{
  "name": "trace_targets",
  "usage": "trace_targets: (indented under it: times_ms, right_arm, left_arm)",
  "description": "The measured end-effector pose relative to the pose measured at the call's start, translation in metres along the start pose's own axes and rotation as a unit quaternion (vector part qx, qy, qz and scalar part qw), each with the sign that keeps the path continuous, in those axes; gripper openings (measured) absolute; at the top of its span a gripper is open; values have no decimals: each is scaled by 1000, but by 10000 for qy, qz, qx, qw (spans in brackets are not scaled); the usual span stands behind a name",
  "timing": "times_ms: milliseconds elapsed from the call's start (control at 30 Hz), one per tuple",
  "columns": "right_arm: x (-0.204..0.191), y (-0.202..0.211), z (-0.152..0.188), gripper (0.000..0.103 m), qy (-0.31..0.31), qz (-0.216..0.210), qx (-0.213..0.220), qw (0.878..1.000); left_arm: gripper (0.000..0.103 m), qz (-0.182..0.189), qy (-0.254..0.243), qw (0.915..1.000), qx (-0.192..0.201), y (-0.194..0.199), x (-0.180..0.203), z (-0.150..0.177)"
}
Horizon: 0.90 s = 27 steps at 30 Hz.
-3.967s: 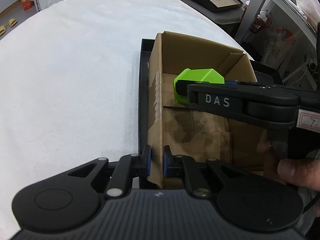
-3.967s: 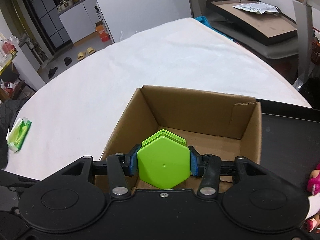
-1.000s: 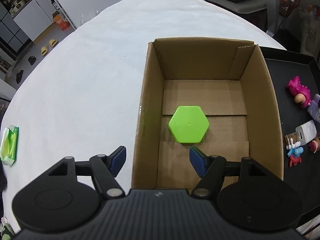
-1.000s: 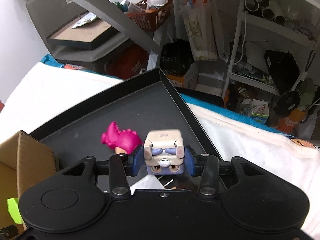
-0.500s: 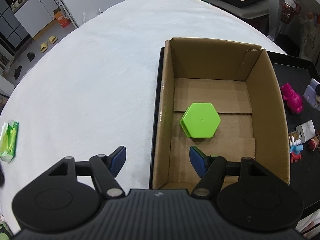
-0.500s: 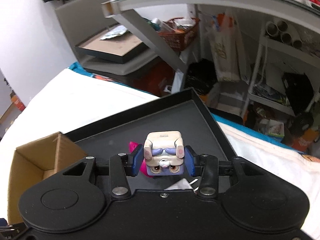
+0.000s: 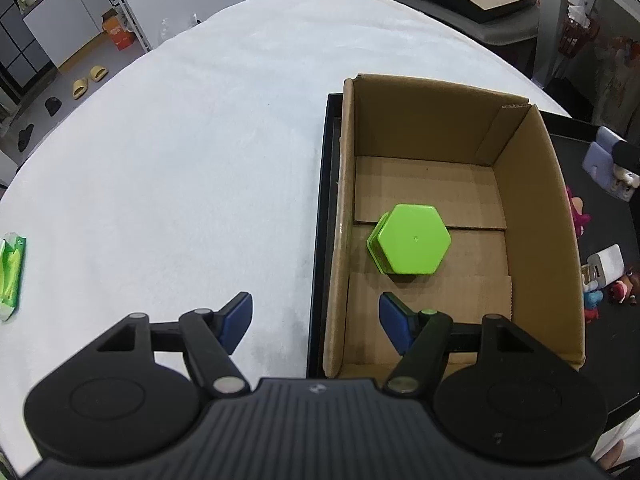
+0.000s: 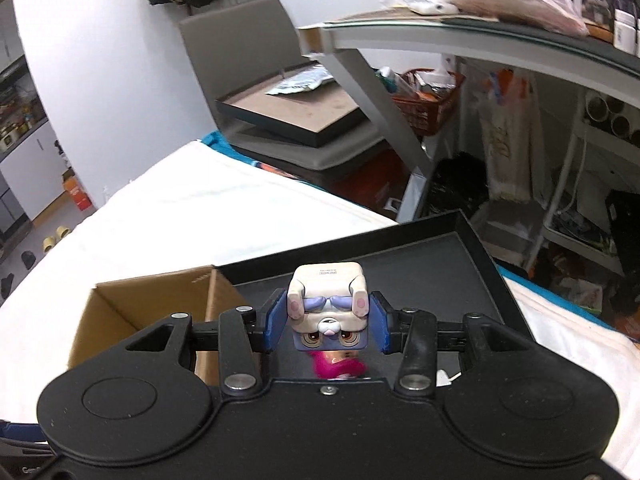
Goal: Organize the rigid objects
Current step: 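Carry the white cube figure with the right gripper over the box while the left gripper grips the box wall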
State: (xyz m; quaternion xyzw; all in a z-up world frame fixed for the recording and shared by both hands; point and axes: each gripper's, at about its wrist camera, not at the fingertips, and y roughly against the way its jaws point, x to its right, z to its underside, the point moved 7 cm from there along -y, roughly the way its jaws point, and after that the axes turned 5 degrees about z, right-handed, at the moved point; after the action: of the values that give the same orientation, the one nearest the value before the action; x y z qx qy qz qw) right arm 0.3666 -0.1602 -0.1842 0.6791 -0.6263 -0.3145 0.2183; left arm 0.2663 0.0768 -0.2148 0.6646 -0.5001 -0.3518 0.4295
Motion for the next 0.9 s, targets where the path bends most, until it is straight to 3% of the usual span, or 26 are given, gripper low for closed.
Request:
trace_targets:
  times_ms: [333,433,500,667,733,900]
  right_arm:
    - [-36,14,-6,42,267,-392,201,9987]
    - [-51,16,-6,43,432,-513,288,9973]
    - [-60,18,-5,43,495,-607,288,9965]
    - [-83,24,-2,43,611,-937,272,9934]
    - [-92,25,-1,43,696,-1019,263,9920]
    - [-112,20,11,43,893,-1209,22,9886]
  left_arm:
    - [68,172,28,9997,160,3,-6,-3]
    - [64,294,71,9993,213,1,-7,-4]
    - [58,380,106,9989,233,0,-7,-4]
    - [17,636,205,9977,129,-6,-6,0]
    - [10,714,202,9972,104,-8,-6,1]
    - [9,811,221,9964,95,-10,-7,2]
